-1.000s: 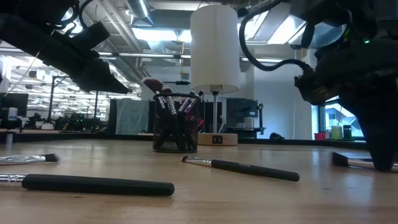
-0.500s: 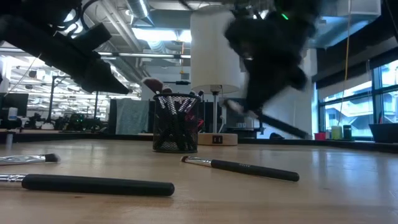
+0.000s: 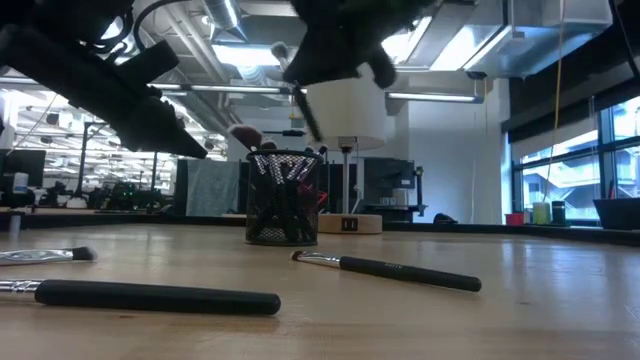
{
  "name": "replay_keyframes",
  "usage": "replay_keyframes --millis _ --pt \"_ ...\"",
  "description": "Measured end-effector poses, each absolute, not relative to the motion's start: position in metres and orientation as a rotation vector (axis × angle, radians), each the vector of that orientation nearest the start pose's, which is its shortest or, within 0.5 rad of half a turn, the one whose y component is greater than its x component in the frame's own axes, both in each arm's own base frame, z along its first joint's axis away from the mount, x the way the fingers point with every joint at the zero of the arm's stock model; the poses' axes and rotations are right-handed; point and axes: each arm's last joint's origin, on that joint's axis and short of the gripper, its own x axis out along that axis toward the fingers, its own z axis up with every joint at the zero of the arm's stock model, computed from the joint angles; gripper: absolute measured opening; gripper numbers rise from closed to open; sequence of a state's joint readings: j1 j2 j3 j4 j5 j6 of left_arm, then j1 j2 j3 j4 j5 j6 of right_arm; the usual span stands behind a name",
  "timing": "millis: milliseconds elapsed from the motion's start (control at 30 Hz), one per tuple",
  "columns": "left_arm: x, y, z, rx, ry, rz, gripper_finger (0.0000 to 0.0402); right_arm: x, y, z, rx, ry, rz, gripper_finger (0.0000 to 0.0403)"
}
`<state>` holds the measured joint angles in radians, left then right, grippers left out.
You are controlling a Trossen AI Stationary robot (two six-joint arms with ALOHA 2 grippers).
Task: Put items in baskets/containers
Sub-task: Put the powder brush into the holder
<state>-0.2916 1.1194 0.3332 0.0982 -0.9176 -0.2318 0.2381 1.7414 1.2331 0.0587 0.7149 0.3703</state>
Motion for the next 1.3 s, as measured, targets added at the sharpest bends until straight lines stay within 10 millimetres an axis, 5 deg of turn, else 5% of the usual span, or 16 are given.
replay_keyframes --millis 200,500,967,1300 --pt "0.184 -0.032 0.155 0.185 0.511 0.654 0.0127 0.378 0.056 0.244 0.131 0.055 -0.429 0.005" --pt "0.184 -0.031 0.155 0.194 0.514 0.665 0.0127 0.358 0.027 0.205 0.172 0.031 -0.437 0.0059" --pt "0.185 -0.031 0.156 0.185 0.501 0.665 0.0127 0.358 0.021 0.201 0.171 0.039 -0.336 0.0075" --pt "0.184 -0.031 0.155 0.191 0.511 0.664 0.0127 0.358 0.01 0.193 0.26 0.096 -0.351 0.0153"
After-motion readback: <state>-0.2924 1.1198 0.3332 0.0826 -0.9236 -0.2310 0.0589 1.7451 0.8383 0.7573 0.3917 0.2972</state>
